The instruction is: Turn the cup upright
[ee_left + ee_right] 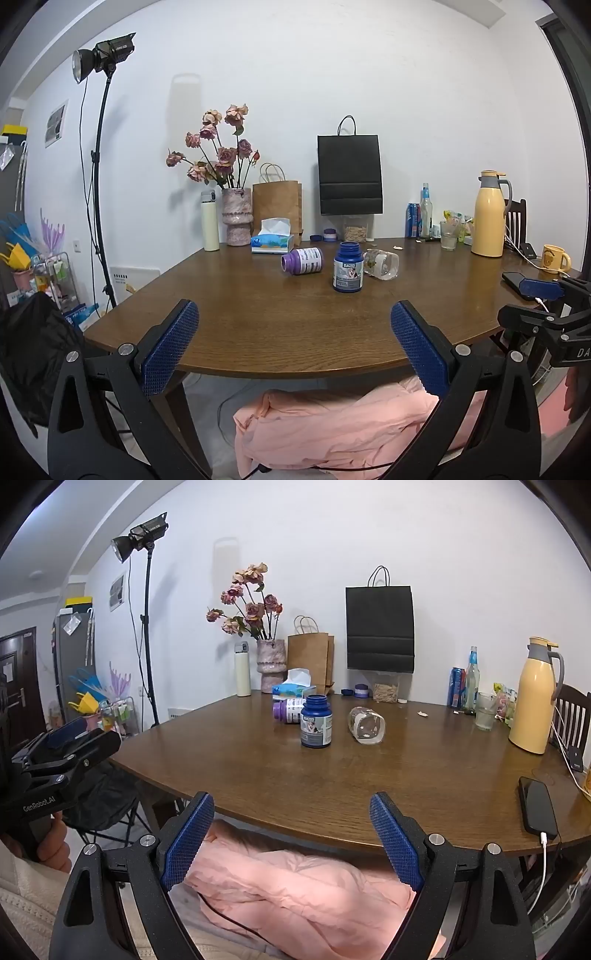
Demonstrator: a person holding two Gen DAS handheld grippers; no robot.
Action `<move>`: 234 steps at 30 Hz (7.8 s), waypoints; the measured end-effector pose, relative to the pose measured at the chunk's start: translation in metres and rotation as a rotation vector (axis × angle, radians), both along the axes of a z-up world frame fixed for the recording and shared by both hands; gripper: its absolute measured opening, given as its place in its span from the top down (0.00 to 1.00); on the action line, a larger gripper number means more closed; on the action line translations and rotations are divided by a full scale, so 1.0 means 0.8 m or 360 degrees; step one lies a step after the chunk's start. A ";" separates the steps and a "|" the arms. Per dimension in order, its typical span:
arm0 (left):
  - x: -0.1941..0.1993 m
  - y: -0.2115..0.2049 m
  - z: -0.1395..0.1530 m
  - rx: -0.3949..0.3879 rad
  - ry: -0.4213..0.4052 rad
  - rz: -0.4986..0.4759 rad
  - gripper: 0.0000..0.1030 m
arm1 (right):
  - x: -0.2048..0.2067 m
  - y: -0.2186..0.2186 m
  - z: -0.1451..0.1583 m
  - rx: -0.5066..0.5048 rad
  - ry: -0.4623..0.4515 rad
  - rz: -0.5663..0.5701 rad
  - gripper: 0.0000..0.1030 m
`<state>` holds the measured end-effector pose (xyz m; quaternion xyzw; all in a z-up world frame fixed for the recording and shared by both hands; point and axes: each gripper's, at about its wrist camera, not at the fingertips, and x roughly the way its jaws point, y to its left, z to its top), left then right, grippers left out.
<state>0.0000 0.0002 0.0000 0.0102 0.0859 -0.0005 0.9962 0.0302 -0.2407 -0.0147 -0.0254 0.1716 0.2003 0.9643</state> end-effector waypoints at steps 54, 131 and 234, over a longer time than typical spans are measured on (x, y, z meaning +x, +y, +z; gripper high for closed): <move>-0.002 -0.003 0.003 0.0003 -0.0013 0.0000 0.00 | -0.001 0.001 0.012 0.0000 -0.0013 -0.0007 0.12; 0.486 0.158 -0.043 -0.0592 0.0863 0.0247 0.00 | 0.611 0.319 -0.034 -0.1484 0.0660 0.1101 0.25; 0.362 -0.017 -0.025 -0.0090 0.0424 -0.0316 0.43 | 0.426 0.067 0.014 0.0207 0.0465 0.0601 0.14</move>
